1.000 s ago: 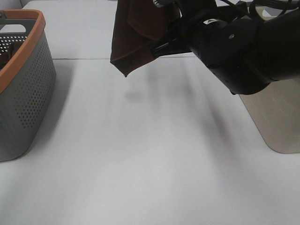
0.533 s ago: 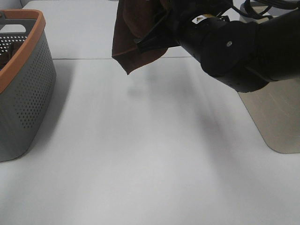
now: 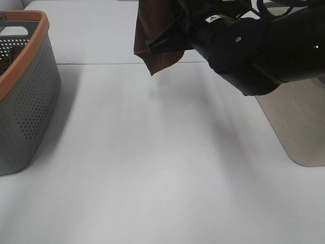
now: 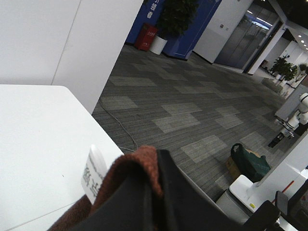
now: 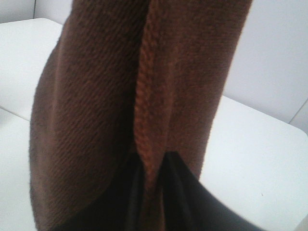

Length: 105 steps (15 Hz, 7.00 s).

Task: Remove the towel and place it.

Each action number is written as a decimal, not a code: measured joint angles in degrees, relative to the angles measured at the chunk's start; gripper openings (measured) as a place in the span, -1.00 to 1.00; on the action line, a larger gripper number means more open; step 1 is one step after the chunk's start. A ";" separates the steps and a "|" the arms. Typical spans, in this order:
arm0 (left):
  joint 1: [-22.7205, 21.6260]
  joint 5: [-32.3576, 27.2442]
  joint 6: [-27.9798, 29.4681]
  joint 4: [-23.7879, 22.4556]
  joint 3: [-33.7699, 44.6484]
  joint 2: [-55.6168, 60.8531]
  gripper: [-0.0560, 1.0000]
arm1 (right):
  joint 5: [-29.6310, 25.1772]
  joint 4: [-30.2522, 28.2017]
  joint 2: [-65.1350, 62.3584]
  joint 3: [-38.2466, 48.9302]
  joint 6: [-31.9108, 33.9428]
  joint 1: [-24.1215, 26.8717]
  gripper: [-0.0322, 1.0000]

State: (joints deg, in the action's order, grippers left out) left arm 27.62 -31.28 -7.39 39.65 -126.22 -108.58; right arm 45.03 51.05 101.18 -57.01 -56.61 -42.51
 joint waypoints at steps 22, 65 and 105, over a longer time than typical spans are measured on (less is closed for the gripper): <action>-8.77 -27.39 2.64 -9.05 0.00 0.00 -0.89 | -58.73 14.04 -10.77 -0.29 -18.51 0.00 -0.94; -1.60 -35.92 12.95 -43.20 11.63 -17.53 -0.89 | -88.58 -59.30 6.82 -28.71 64.97 22.29 -0.94; -1.32 -38.22 11.17 -35.12 41.83 -5.79 0.61 | -99.52 -53.34 6.70 -10.77 62.57 23.09 -0.02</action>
State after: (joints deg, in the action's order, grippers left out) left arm 26.30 -69.50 3.78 4.53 -84.40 -114.36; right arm -54.49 -2.29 107.89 -67.78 5.96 -19.42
